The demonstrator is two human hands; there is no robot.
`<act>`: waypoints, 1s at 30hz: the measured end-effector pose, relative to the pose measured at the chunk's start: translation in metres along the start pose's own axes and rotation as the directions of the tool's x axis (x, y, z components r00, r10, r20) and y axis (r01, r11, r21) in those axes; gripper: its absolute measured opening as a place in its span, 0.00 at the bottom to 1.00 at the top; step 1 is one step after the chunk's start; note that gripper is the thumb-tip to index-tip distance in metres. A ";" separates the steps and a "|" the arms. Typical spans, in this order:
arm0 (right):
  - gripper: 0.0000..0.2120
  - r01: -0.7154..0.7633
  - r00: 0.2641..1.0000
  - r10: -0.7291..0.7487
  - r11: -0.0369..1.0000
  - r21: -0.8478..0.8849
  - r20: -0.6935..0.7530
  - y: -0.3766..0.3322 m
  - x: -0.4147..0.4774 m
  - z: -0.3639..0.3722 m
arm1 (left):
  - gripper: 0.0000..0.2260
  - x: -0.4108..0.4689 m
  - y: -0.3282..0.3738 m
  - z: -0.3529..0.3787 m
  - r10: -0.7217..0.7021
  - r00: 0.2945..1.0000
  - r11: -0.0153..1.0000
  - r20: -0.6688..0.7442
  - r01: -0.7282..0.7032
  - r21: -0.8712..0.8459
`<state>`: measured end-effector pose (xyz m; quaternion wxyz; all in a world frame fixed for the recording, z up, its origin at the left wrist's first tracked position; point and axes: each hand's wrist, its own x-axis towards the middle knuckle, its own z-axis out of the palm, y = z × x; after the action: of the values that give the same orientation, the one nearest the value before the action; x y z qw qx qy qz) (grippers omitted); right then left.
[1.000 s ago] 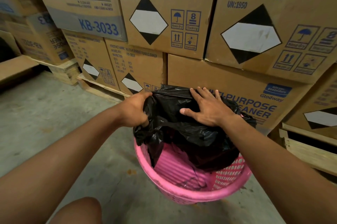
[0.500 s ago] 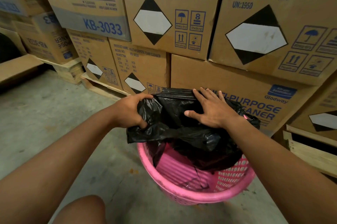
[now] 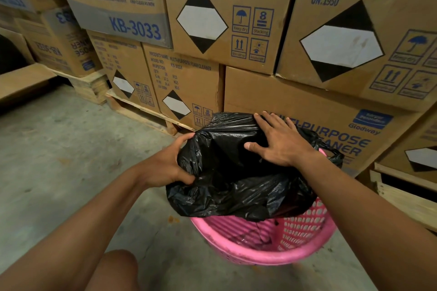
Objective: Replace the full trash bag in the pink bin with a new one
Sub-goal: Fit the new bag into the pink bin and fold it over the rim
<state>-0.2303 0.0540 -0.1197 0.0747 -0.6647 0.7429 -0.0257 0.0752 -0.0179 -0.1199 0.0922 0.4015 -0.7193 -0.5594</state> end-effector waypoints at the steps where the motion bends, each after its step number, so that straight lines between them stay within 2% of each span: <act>1: 0.44 -0.005 1.000 0.005 1.000 -0.001 -0.003 0.000 0.001 -0.001 | 0.49 -0.001 0.000 0.001 0.002 1.000 1.000 0.009 -0.002 -0.019; 7: 0.34 -0.068 0.998 0.069 0.997 0.030 -0.009 -0.008 0.011 -0.013 | 0.48 -0.009 -0.003 0.009 0.022 1.000 0.995 -0.021 -0.024 -0.096; 12: 0.34 -0.123 0.991 0.120 0.990 0.068 0.059 -0.010 0.020 -0.015 | 0.47 -0.019 -0.018 0.016 0.048 0.997 0.991 -0.063 -0.055 -0.125; 18: 0.32 -0.124 0.992 0.121 0.989 0.078 0.038 -0.005 0.020 -0.012 | 0.46 -0.038 -0.034 0.024 0.157 0.954 0.987 -0.255 -0.161 0.008; 20: 0.34 -0.114 0.993 0.112 0.991 0.068 0.027 -0.004 0.020 -0.011 | 0.42 -0.040 -0.032 0.026 0.199 0.936 0.979 -0.290 -0.201 0.022; 23: 0.35 -0.102 0.994 0.100 0.993 0.055 0.037 -0.001 0.020 -0.011 | 0.30 -0.040 -0.023 0.023 0.261 0.913 0.965 -0.313 -0.254 0.062; 26: 0.36 -0.095 0.995 0.093 0.994 0.045 0.043 0.001 0.019 -0.011 | 0.22 -0.043 -0.020 0.016 0.345 0.876 0.934 -0.337 -0.284 0.217; 30: 0.38 -0.073 0.997 0.073 0.997 0.016 0.040 0.003 0.016 -0.010 | 0.25 -0.054 -0.012 0.008 0.370 0.888 0.890 -0.272 -0.255 0.377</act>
<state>-0.2362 0.0379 -0.1117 0.0957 -0.6368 0.7649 -0.0164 0.1125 0.0240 -0.1162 0.2351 0.3777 -0.8321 -0.3311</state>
